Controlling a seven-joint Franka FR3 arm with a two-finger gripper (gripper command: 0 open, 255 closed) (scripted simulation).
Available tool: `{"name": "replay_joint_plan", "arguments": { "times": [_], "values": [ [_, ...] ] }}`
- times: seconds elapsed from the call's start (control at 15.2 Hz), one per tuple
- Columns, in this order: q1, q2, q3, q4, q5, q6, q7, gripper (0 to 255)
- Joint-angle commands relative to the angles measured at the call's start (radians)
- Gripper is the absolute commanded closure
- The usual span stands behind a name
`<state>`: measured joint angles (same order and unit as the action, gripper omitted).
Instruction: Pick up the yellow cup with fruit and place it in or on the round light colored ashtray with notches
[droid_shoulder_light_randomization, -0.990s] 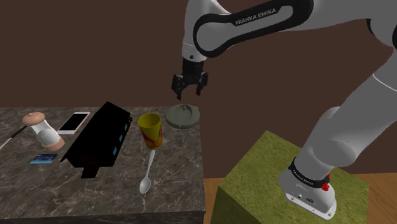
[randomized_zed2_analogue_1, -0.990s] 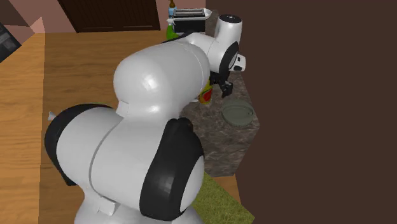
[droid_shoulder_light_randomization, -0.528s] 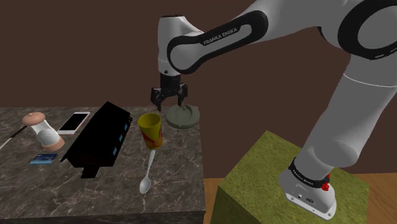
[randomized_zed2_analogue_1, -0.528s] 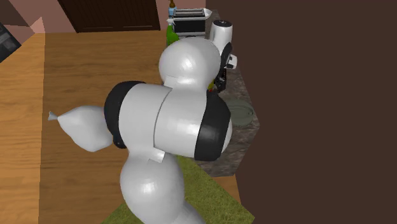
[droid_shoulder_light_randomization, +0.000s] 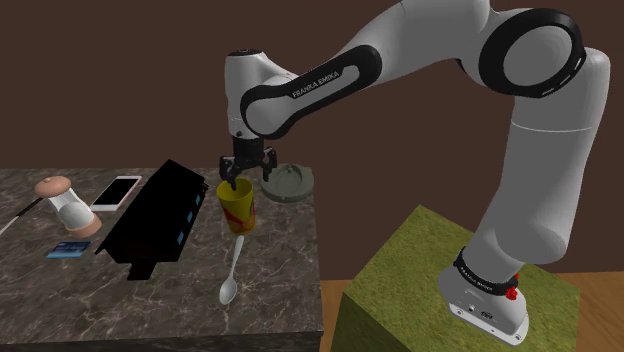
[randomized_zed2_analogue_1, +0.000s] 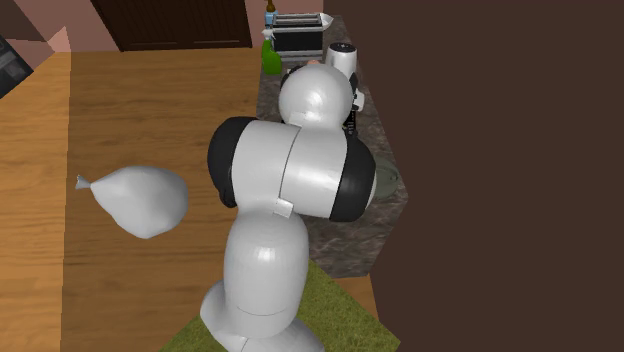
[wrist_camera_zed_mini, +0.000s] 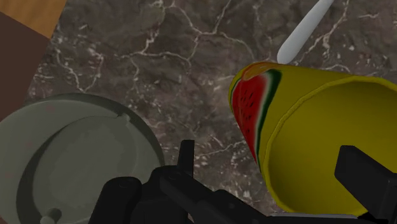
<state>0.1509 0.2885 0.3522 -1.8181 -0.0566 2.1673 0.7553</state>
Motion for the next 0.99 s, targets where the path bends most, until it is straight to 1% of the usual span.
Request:
{"name": "replay_joint_plan", "arguments": {
  "times": [0.0, 0.2, 0.66, 0.73, 0.92],
  "values": [
    [0.002, 0.015, -0.002, -0.006, -0.006, 0.021, 0.004, 0],
    [0.006, 0.033, -0.004, -0.018, -0.014, 0.049, 0.009, 0],
    [0.006, 0.033, -0.005, -0.018, -0.014, 0.049, 0.009, 0],
    [0.006, 0.033, -0.005, -0.018, -0.014, 0.049, 0.009, 255],
    [0.006, 0.033, -0.005, -0.018, -0.014, 0.049, 0.009, 255]
  ]
}}
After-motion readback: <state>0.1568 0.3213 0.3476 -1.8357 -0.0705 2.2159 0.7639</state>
